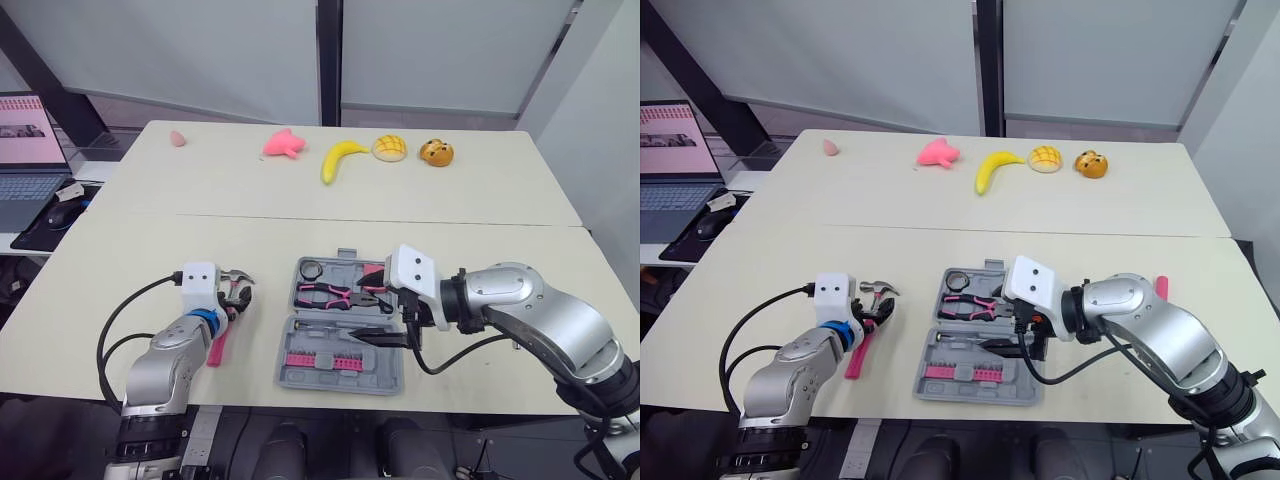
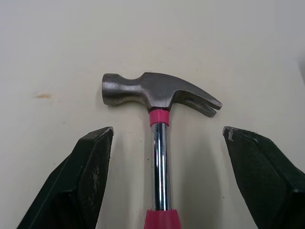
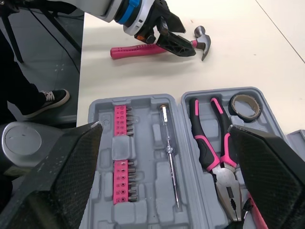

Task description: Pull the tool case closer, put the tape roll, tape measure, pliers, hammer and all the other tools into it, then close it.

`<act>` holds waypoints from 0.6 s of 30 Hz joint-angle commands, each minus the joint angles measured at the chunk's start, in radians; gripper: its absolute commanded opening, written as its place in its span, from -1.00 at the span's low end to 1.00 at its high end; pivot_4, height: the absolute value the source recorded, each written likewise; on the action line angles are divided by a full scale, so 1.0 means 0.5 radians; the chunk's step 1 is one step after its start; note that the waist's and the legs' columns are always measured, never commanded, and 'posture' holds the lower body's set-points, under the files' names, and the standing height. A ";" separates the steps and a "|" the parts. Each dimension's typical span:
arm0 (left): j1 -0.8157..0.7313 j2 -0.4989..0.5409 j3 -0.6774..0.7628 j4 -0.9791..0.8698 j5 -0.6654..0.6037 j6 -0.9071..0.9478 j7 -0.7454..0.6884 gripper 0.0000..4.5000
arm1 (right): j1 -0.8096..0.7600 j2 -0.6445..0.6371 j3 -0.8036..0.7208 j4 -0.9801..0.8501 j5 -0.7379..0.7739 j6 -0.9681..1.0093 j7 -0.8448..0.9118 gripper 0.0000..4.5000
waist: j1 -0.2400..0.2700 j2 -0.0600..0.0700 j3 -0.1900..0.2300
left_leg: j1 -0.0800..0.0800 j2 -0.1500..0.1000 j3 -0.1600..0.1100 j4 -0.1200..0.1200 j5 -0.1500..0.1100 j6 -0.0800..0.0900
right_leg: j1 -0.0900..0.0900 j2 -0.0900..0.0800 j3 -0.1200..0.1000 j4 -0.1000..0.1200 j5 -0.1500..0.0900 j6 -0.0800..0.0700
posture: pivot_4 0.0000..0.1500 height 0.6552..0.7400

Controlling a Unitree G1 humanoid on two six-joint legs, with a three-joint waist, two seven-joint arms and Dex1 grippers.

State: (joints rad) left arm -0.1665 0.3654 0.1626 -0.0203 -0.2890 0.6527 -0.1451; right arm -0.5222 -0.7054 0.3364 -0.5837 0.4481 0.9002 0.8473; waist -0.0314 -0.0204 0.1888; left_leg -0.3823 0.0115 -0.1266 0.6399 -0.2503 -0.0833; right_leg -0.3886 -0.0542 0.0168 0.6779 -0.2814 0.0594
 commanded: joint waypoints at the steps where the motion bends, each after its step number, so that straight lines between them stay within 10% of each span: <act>1: -0.037 0.022 -0.038 0.046 0.048 -0.003 -0.058 0.70 | -0.024 -0.016 -0.054 -0.064 0.021 -0.007 0.012 1.00 | 0.000 0.000 0.000 | 0.000 0.000 0.000 0.000 0.000 0.000 | 0.000 0.000 -0.001 0.000 0.000 0.000 | 1.00 0.93; 7: -0.041 0.020 -0.052 0.066 0.070 0.135 -0.075 0.62 | -0.018 -0.028 -0.056 -0.076 0.030 0.000 0.011 1.00 | 0.001 0.000 0.000 | 0.001 0.000 0.000 0.000 0.000 0.000 | 0.000 0.000 0.000 0.000 0.000 0.000 | 1.00 0.93; 18: -0.035 -0.060 0.028 0.104 0.032 0.273 -0.091 -0.74 | -0.012 -0.051 -0.055 -0.083 0.035 0.001 0.010 1.00 | 0.001 0.003 -0.002 | 0.001 -0.001 0.000 0.000 0.000 0.000 | 0.001 -0.001 0.000 -0.001 0.000 0.001 | 1.00 0.93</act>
State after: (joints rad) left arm -0.2046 0.3479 0.1901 0.0088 -0.2639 0.7558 -0.1773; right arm -0.5222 -0.7251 0.3363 -0.5859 0.4544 0.9055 0.8474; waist -0.0308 -0.0188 0.1878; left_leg -0.3817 0.0112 -0.1268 0.6398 -0.2503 -0.0833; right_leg -0.3879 -0.0545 0.0167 0.6776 -0.2815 0.0598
